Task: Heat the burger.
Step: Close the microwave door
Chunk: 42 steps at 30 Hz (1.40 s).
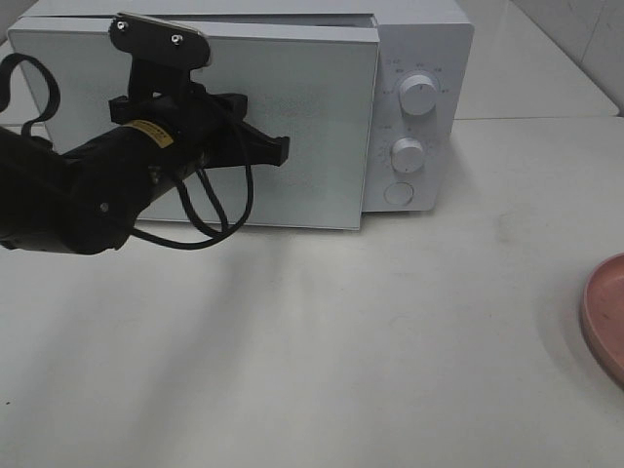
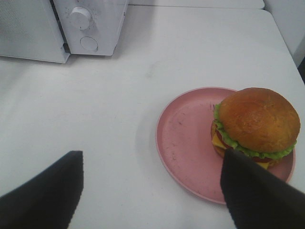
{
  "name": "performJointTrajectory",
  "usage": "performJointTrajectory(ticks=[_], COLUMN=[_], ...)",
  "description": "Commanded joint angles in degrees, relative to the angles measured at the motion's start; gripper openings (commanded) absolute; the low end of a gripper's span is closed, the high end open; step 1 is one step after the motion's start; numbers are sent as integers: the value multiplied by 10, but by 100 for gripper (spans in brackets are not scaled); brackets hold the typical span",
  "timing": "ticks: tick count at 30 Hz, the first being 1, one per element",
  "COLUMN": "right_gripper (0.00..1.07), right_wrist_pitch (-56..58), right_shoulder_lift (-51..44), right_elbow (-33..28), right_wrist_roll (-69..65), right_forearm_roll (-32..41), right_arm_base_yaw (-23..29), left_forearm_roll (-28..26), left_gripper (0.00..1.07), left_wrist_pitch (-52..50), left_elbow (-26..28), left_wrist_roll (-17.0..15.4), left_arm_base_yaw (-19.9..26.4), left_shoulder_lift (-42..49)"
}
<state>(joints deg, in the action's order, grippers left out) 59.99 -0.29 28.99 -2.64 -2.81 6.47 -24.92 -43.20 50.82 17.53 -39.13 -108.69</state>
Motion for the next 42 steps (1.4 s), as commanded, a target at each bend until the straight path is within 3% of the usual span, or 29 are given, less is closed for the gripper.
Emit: performJointTrajectory(ticks=[1, 15, 24, 34, 40, 42], right_gripper=[76, 76, 76, 76, 76, 76], right_wrist_pitch=[-6, -6, -6, -6, -6, -6], right_shoulder_lift=[-15, -15, -15, -15, -15, -15], right_elbow=[1, 1, 1, 1, 1, 1], right_wrist_roll=[2, 2, 2, 2, 2, 2], right_forearm_roll=[1, 1, 1, 1, 1, 1], right_arm_base_yaw=[-5, -5, -5, -5, -5, -5], left_forearm_roll=[-48, -163, -164, -166, -166, -164], left_gripper=[0, 0, 0, 0, 0, 16], left_wrist_pitch=[14, 53, 145, 249, 374, 462], left_elbow=[33, 165, 169, 169, 169, 169], left_wrist_roll=[21, 140, 150, 151, 150, 150], left_arm_base_yaw=[-4, -4, -15, -64, -71, -69], left_shoulder_lift=[-13, -74, -63, -35, -6, 5])
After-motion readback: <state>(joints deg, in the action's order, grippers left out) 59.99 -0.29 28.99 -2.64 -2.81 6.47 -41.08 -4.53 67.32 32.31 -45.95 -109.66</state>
